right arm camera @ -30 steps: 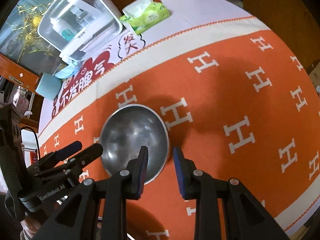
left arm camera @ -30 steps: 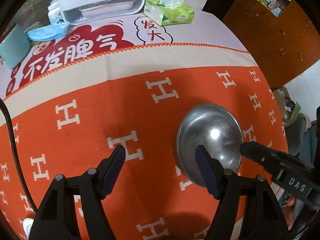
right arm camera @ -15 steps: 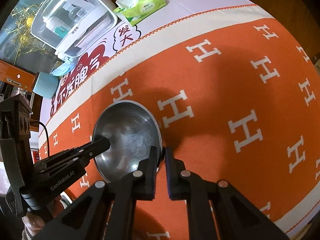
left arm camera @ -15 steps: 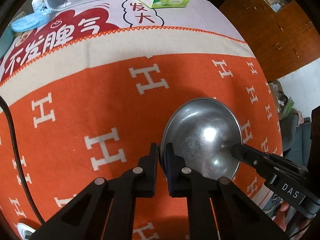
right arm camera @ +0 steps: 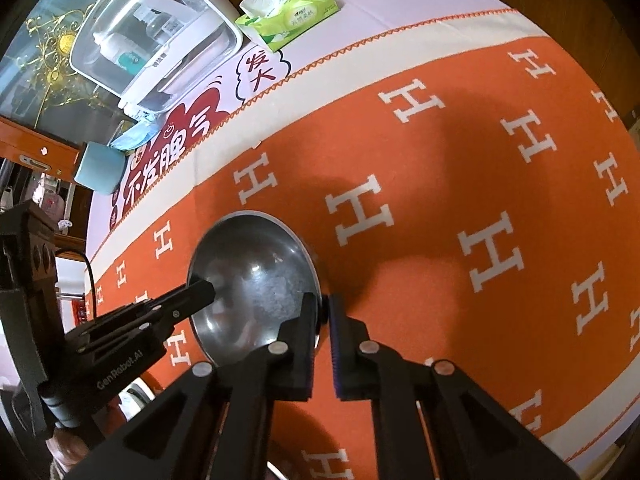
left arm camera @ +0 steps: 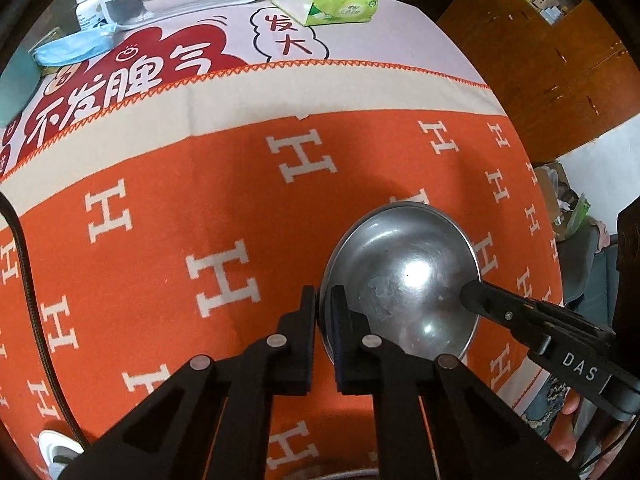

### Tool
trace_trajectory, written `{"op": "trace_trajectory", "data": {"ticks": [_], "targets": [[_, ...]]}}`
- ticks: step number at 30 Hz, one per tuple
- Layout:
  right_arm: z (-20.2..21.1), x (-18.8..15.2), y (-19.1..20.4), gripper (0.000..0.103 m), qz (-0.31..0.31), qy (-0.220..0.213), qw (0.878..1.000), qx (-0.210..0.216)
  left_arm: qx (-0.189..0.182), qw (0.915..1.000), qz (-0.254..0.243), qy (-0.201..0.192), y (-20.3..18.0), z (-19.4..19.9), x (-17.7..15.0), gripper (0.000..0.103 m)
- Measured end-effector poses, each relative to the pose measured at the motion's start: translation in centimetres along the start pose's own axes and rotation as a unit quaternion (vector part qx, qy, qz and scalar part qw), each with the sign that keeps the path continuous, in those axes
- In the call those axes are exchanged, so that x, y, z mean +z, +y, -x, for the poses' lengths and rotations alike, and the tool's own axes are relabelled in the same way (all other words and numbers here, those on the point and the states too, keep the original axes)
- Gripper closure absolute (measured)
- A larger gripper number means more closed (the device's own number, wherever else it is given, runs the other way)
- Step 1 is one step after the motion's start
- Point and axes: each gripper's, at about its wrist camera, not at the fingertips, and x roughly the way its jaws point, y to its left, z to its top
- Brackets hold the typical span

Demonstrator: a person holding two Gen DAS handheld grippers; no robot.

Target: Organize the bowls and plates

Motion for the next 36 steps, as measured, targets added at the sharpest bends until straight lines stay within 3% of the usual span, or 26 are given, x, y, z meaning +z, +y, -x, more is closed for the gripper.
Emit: {"op": "trace_trajectory", "data": {"ticks": [13,23,36], "targets": [[3.9,-3.2,2.0,0.097,0.021,-0.009,0.999,0.042,0.020,0.9987,0.000,-0.047,-0.2,7.1,-3.9,0.098],[6.4,-7.9,4.5,0.097,0.067,0.009,0.996,0.066,0.033,0.9980,0.016,-0.051,0.6,11.5,-11.3,0.098],[5.4,-13.1,5.1,0.097,0.101,0.055,0.991,0.070,0.046,0.9971,0.051,-0.032,1.3,11.4,-18.0,0.098]]}}
